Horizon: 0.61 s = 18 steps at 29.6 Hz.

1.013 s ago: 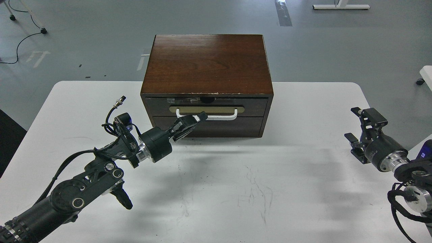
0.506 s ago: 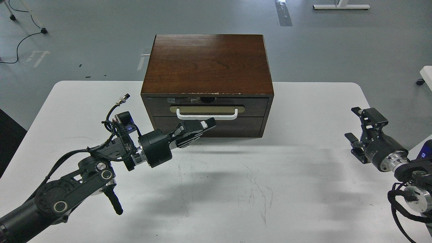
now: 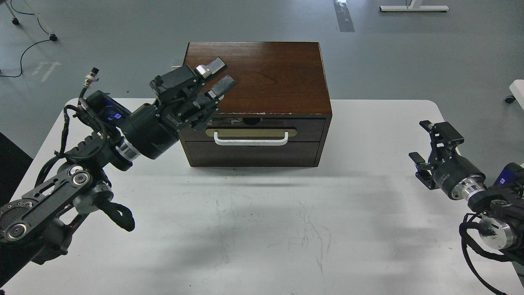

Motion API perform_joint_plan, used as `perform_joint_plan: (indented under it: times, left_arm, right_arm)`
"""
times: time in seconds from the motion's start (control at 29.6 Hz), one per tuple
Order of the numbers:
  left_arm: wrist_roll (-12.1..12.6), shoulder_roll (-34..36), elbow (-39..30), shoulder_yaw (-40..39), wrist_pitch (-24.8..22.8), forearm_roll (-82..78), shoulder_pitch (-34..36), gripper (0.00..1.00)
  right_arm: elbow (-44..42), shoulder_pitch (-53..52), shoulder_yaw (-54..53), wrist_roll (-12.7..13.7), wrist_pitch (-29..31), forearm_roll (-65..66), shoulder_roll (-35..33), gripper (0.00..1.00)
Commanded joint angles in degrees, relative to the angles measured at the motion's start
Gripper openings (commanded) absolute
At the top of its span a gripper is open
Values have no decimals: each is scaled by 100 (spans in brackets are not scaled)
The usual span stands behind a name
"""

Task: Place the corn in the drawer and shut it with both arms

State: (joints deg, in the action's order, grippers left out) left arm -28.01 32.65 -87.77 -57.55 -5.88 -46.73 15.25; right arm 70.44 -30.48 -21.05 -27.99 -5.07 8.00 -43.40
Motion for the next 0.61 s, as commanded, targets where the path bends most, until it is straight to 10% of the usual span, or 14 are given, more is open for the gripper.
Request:
perform_joint_plan:
  times: [0.0, 0.3, 0.57]
  left_arm:
    - [1, 171, 155, -45, 123, 558, -478, 100]
    - [691, -223, 479, -1213, -1396, 911, -1367, 100]
    - [692, -365, 717, -1329, -1574, 902, -1402, 100]
  right_arm:
    - [-4, 7, -110, -1, 33, -9, 147, 100]
    - [-4, 16, -127, -1, 24, 0, 455, 100]
    - [-13, 16, -250, -1, 24, 0, 490, 100]
